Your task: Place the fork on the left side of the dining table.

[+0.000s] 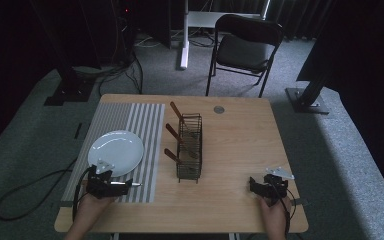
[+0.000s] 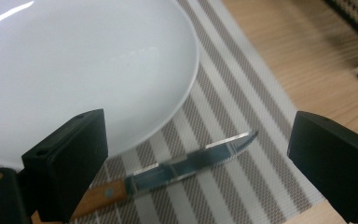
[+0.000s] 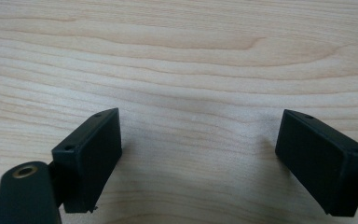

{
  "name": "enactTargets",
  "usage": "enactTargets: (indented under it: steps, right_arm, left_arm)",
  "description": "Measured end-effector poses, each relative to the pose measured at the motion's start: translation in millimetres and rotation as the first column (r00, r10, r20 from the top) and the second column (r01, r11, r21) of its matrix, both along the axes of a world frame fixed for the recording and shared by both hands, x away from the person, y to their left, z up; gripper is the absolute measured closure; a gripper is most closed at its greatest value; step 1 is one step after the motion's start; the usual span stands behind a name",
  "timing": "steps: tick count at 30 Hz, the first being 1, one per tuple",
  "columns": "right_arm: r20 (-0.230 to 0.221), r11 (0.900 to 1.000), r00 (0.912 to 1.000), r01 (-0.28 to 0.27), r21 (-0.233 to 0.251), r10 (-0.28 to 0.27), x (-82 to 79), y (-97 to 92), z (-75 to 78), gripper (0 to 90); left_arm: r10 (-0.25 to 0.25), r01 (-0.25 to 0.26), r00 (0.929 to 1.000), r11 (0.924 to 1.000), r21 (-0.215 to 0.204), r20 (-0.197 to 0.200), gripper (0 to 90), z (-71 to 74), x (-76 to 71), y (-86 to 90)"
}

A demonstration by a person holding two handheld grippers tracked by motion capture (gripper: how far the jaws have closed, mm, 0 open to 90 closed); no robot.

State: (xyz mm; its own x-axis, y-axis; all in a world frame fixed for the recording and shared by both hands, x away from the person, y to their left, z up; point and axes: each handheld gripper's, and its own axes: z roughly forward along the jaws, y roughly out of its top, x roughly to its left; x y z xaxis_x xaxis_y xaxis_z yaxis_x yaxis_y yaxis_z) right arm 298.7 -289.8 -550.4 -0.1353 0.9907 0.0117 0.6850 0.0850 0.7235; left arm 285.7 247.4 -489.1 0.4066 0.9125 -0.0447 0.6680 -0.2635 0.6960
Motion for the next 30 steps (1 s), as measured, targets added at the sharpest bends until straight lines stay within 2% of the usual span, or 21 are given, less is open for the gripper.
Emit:
enactTargets:
  steps: [2, 5, 8, 12, 17, 21, 26, 30]
  right_arm:
    - [0.000, 1.0000, 1.0000, 0.000, 0.000, 0.000, 0.0, 0.0, 0.0, 14.0]
    - [0.000, 1.0000, 1.0000, 0.000, 0.000, 0.000, 0.0, 0.0, 0.0, 14.0]
    - [0.000, 1.0000, 1.0000, 0.000, 0.000, 0.000, 0.0, 0.0, 0.0, 14.0]
    - [0.000, 1.0000, 1.0000, 0.000, 0.000, 0.000, 0.0, 0.0, 0.0, 14.0]
    - [0.000, 1.0000, 1.0000, 0.000, 0.000, 0.000, 0.0, 0.0, 0.0, 14.0]
    - [0.000, 1.0000, 1.0000, 0.000, 0.000, 0.000, 0.0, 0.0, 0.0, 14.0]
    - [0.000, 1.0000, 1.0000, 0.000, 0.000, 0.000, 0.0, 0.0, 0.0, 14.0]
    - [0.000, 1.0000, 1.0000, 0.000, 0.000, 0.000, 0.0, 0.0, 0.0, 14.0]
  left_arm:
    - [-0.004, 0.004, 1.0000, 1.0000, 0.002, 0.005, 5.0, 4.2, 3.3, -1.9]
    - [-0.013, 0.013, 0.9999, 0.9994, -0.032, 0.007, 5.0, 10.2, 8.0, -4.5]
    - [-0.025, 0.025, 0.9997, 0.9989, -0.039, 0.008, 5.1, 15.1, 14.3, -10.0]
    - [-0.046, 0.046, 0.9989, 0.9986, -0.025, 0.015, 5.1, 22.2, 21.1, -19.8]
    - [-0.073, 0.074, 0.9969, 0.9964, -0.040, 0.030, 5.1, 32.7, 29.8, -31.8]
    - [-0.087, 0.088, 0.9953, 0.9954, -0.037, 0.044, 5.1, 39.8, 36.2, -37.6]
    - [-0.113, 0.116, 0.9919, 0.9923, -0.044, 0.057, 7.1, 50.2, 51.2, -45.7]
    - [-0.106, 0.110, 0.9928, 0.9908, -0.079, 0.056, 7.1, 53.3, 61.1, -47.3]
